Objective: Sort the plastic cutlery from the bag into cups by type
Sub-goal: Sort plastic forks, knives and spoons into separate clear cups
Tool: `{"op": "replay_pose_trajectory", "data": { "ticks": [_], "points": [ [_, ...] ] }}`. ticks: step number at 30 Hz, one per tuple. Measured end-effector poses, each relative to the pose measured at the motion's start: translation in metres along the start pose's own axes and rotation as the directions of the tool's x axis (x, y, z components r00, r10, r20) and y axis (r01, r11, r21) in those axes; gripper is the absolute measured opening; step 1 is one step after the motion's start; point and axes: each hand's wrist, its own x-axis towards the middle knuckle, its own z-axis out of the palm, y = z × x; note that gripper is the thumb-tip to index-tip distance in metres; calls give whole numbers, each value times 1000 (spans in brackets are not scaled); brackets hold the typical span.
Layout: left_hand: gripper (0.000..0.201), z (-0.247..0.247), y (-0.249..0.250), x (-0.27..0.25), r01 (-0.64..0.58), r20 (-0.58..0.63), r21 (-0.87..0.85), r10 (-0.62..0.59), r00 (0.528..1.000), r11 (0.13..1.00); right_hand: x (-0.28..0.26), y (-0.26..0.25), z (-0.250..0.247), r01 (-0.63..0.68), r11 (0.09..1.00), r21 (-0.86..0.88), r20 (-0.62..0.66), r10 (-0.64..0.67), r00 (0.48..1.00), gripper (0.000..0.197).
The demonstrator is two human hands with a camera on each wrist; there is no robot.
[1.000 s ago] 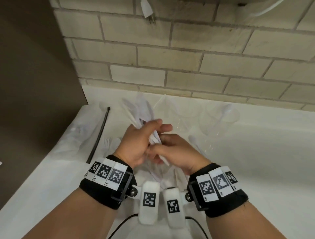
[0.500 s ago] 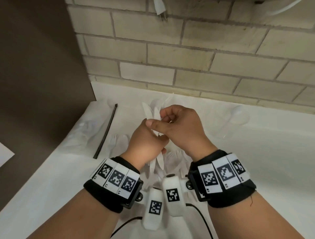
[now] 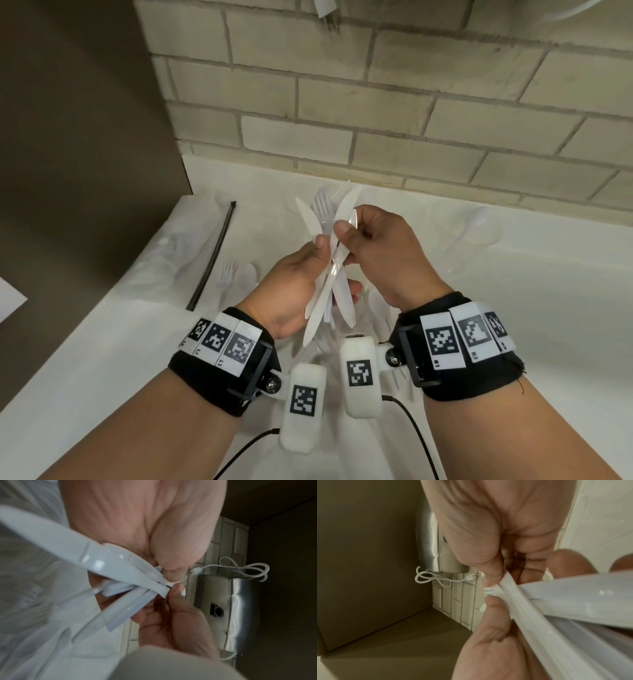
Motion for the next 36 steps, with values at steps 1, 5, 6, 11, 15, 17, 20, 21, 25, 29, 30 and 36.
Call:
{"op": "replay_pose_trajectory", "data": {
  "ticks": [1, 5, 6, 11, 15, 17, 20, 21, 25, 29, 30, 36],
  "points": [
    [56, 1, 0, 0, 10, 1, -36, -10, 1000, 999, 0, 1, 0, -6, 1000, 5, -8, 6, 1000, 23],
    [44, 1, 1, 0, 11, -25, -115, -14, 1000, 993, 0, 2, -2, -65, 988, 143, -33, 70, 997, 20],
    [39, 1, 1, 1, 3, -50, -91, -8, 999, 996, -1, 1, -3, -66, 981, 183, -60, 78, 995, 18],
    [31, -1, 0, 5, 2, -239, 194, 45, 970, 981, -2, -9, -6, -22, 937, 350, -154, 81, 985, 17],
    [29, 3, -1, 6, -9, -264, 334, 103, 959, 942, 1, -6, 0, -12, 988, 151, -82, 25, 996, 18],
    [29, 5, 1, 4, -17, -256, 359, 116, 960, 933, 2, -2, 2, -40, 996, 74, -42, 43, 998, 26],
    [32, 7, 3, 1, -28, -207, 409, 122, 971, 912, 2, 1, 5, -85, 989, 121, -8, 86, 996, 30],
    [33, 8, 3, 0, -34, -184, 421, 122, 975, 907, 2, 1, 6, -89, 987, 137, -7, 91, 996, 28],
    [31, 7, 1, 0, -38, -186, 426, 129, 974, 904, 5, -1, 9, -94, 985, 146, 19, 92, 996, 19],
    [22, 4, 3, -2, -58, -171, 529, 174, 970, 847, 6, -1, 10, -67, 996, 67, 59, 63, 996, 9],
    [22, 3, 3, -2, -63, -163, 546, 179, 970, 835, 6, -1, 10, -65, 996, 62, 55, 62, 997, 8],
    [22, -1, -2, -6, -58, -150, 470, 145, 978, 881, 7, -7, 8, -97, 984, 149, 43, 91, 995, 16]
  ]
}}
